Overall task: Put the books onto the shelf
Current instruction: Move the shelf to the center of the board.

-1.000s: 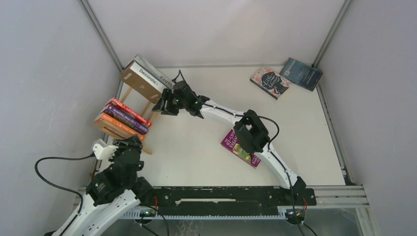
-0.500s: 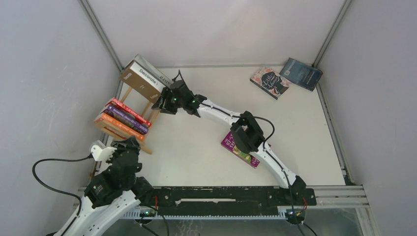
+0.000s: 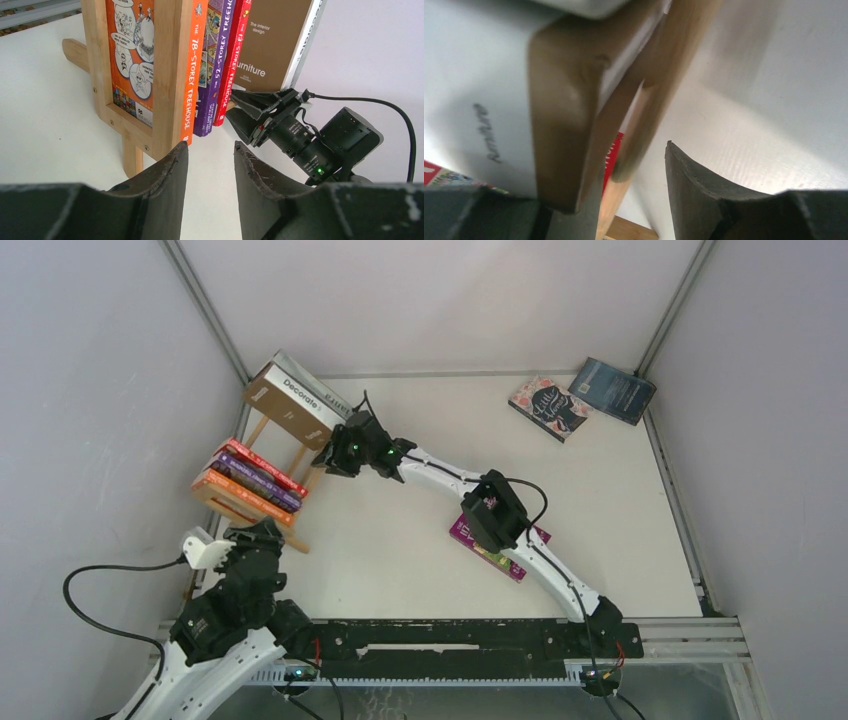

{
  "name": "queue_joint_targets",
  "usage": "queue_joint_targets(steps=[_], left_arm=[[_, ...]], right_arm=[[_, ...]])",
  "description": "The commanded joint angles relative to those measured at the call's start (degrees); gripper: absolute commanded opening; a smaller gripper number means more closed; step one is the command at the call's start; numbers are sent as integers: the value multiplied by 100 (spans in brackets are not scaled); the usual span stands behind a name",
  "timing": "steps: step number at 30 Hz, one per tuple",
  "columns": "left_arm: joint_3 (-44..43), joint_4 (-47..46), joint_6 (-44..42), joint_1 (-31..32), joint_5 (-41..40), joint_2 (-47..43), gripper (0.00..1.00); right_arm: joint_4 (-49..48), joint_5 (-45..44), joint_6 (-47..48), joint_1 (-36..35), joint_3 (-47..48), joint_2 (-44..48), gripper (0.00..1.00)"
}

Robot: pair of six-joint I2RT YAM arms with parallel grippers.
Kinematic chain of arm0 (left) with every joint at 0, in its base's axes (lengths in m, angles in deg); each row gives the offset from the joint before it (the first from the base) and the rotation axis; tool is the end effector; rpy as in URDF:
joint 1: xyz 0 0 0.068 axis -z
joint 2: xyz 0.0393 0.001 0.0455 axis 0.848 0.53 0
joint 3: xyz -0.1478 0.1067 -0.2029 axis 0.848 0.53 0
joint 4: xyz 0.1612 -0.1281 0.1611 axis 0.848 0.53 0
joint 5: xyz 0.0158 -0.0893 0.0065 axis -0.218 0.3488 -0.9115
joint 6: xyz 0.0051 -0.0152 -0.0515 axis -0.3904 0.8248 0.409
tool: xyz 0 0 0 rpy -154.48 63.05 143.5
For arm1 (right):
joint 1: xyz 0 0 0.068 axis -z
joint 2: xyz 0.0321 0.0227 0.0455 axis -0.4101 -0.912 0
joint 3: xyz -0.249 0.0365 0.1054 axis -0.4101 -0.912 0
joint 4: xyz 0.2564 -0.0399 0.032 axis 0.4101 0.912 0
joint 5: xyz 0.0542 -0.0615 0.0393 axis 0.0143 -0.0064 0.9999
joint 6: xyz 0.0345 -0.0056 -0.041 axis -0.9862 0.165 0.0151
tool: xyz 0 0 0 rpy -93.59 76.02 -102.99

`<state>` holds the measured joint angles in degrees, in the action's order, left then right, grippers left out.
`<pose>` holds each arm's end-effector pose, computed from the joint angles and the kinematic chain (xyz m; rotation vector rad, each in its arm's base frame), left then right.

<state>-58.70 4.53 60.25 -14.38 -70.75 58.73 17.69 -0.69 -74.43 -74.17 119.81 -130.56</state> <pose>0.0447 0.0018 0.2704 -0.9887 1.4866 -0.2457 0.3819 0.4678 0.1605 0.0431 2.4001 1.3173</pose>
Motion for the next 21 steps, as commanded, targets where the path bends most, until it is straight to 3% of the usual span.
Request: queue_joint_targets(steps=[1, 10, 18, 21], left_arm=[[-61, -60, -169, 16, -196, -87, 43], [-94, 174, -248, 15, -330, -243, 44], [-50, 108, -257, 16, -345, -210, 45], [-50, 116, -252, 23, -324, -198, 45]], right_arm=[[-358, -35, -270, -11, 461, -130, 52], [-679, -139, -680, 25, 572, -309, 20], [-933, -382, -748, 35, -109, 54, 1], [-1255, -562, -849, 55, -596, 326, 0]])
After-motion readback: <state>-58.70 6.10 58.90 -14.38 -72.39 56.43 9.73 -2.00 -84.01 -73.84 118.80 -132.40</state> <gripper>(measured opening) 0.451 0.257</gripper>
